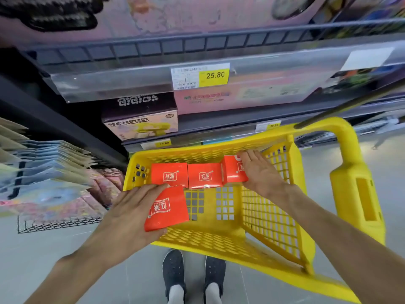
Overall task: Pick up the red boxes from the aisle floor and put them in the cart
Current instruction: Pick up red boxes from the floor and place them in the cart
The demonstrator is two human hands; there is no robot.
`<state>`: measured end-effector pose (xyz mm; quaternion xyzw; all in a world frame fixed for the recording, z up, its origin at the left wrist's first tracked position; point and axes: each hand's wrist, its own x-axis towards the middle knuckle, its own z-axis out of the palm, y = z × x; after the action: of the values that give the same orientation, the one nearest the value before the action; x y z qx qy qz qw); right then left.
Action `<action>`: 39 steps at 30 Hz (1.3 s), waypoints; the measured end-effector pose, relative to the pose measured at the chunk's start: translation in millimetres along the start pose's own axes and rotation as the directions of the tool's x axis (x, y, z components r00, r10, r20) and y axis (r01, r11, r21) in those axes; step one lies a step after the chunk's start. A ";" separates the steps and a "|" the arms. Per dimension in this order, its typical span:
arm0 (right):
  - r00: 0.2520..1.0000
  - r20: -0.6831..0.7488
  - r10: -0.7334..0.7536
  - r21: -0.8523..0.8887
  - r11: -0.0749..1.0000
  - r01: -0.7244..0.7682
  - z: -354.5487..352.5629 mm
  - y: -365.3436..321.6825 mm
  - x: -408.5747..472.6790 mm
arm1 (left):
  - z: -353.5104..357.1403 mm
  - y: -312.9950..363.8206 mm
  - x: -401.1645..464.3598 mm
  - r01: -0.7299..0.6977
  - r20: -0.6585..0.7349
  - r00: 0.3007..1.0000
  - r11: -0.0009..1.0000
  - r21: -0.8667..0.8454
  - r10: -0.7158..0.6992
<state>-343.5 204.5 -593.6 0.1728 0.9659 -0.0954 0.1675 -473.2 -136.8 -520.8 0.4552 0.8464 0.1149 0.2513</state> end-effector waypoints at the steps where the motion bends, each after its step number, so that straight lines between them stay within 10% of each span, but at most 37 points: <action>1: 1.000 0.006 -0.003 0.007 1.000 0.003 4.3 2.1 3.5 | 1.6 -1.3 1.2 0.000 -0.001 1.000 1.000 -0.003 0.000; 39: 0.999 0.014 0.037 -0.021 0.999 -0.036 70.1 -6.8 11.4 | 69.8 -17.4 39.7 -0.082 0.029 0.996 0.993 0.089 0.080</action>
<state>-335.6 184.7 -661.7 0.1880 0.9623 -0.0838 0.1779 -466.8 -116.0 -600.0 0.5014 0.8284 0.0809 0.2363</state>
